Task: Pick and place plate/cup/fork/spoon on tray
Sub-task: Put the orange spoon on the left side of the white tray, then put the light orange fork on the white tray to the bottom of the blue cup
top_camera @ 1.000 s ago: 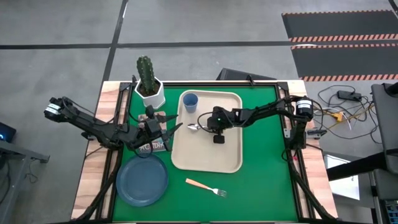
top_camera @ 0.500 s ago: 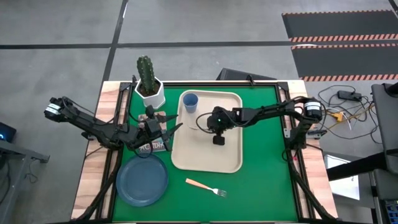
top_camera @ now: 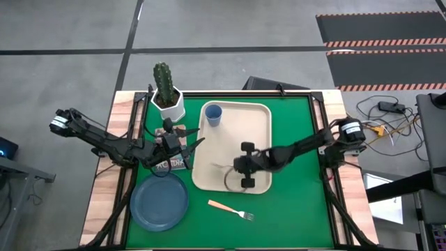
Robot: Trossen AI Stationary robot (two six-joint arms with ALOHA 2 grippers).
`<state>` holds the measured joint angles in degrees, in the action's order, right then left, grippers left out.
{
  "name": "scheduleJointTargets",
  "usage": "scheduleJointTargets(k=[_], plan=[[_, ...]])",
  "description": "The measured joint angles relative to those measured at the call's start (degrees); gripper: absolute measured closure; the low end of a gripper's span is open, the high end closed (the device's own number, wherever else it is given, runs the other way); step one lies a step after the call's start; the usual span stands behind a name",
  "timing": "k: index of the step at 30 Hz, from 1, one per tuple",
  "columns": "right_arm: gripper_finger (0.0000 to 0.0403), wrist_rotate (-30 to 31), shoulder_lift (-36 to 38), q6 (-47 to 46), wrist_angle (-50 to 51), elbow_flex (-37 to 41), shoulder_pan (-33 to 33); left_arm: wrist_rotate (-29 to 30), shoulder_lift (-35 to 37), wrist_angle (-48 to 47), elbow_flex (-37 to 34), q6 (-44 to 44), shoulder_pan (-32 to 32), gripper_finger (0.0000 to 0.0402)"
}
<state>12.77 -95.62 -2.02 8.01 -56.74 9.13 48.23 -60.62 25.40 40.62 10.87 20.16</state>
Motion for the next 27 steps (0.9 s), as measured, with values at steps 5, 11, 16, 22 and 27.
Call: scheduleJointTargets(k=[5, 11, 16, 22, 27], plan=[[0.0379, 14.7, -1.7, 1.7, -0.3, 0.0, 5.2, 0.0, 0.0, 0.0, 0.0, 0.0, 0.0, 0.0254], [0.0373, 12.5, -3.1, -1.1, -0.2, 0.0, 5.9, 0.0, 0.0, 0.0, 0.0, 0.0, 0.0, 0.0254], [0.0337, 12.1, -3.9, -1.8, -0.1, 0.0, 5.9, 0.0, -0.1, 0.5, 0.0, 0.0, 0.0, 0.0254], [0.0291, 10.8, -3.7, -3.8, -0.1, 0.0, 5.9, 0.0, -0.1, 0.7, 0.0, 0.0, 0.0, 0.0254], [0.0271, 8.4, -1.9, -5.6, 0.4, 0.0, 5.9, 0.0, -0.1, 0.7, 0.0, 0.0, 0.0, 0.0254]])
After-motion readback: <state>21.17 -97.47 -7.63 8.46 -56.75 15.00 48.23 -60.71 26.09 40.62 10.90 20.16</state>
